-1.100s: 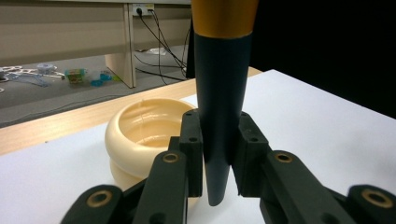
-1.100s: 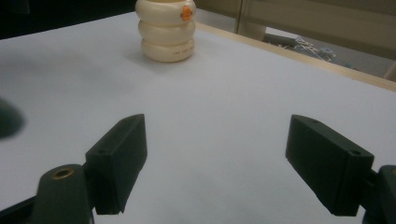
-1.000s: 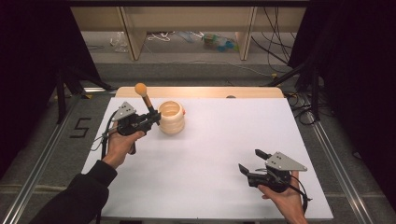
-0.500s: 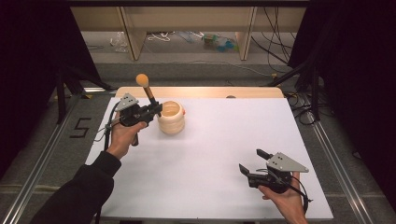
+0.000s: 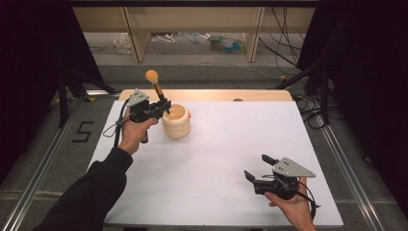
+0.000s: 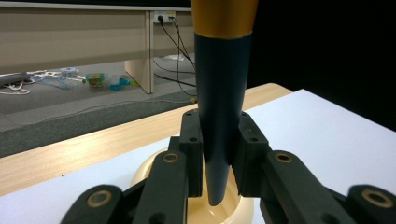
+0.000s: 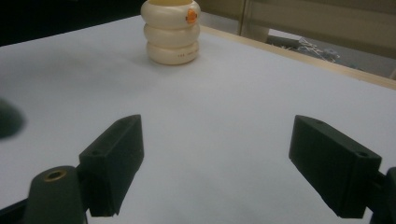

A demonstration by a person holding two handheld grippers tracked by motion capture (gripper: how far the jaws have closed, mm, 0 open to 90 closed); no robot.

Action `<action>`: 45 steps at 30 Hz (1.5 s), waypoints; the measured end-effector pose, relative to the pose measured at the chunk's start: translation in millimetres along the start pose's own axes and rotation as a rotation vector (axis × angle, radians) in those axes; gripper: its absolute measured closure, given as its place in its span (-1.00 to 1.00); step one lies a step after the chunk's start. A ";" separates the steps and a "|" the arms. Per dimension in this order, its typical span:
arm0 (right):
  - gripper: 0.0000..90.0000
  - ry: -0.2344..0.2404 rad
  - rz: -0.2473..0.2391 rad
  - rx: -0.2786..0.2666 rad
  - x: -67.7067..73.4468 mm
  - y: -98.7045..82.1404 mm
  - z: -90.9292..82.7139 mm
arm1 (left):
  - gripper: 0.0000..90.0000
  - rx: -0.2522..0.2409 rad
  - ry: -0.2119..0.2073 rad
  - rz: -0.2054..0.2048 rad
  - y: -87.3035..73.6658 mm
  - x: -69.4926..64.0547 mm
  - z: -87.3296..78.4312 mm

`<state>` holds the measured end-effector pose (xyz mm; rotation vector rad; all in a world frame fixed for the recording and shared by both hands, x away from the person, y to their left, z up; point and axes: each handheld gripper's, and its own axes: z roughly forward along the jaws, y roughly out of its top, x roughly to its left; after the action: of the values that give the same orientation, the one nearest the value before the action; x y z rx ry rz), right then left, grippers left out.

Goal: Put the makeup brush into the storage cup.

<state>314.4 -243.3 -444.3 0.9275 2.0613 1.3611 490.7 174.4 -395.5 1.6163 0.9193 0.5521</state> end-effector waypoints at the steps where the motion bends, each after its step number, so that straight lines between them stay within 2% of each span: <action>1: -0.58 0.000 0.000 0.000 0.0 0.0 0.0 | 0.69 0.000 0.000 0.000 0.0 0.0 0.0; 6: -0.58 0.013 0.004 0.017 1.7 0.4 -0.4 | 0.69 0.003 0.008 -0.001 -1.2 -0.3 13.9; 11: -0.57 0.009 -0.004 0.003 1.4 0.1 1.3 | 0.69 0.013 0.023 -0.007 -3.5 2.2 21.3; 14: -0.56 0.011 -0.006 0.022 1.4 0.6 -0.1 | 0.69 0.028 0.036 -0.010 -8.0 6.1 26.2; 21: -0.56 0.025 0.007 0.020 2.6 0.4 0.8 | 0.69 0.035 0.049 -0.023 -11.7 9.0 30.7; 22: -0.56 0.024 -0.011 0.012 1.6 0.4 1.5 | 0.69 0.039 0.047 -0.024 -13.2 9.6 32.1; 24: -0.56 0.022 -0.012 0.013 2.1 0.4 1.7 | 0.69 0.041 0.047 -0.027 -14.2 9.7 32.8; 45: -0.55 0.033 -0.014 0.018 3.0 0.3 3.2 | 0.69 0.096 0.051 -0.005 -22.6 5.2 41.7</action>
<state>314.9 -239.0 -445.4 0.9016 2.1036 1.3614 519.5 155.1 -428.2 1.6920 1.0009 0.5548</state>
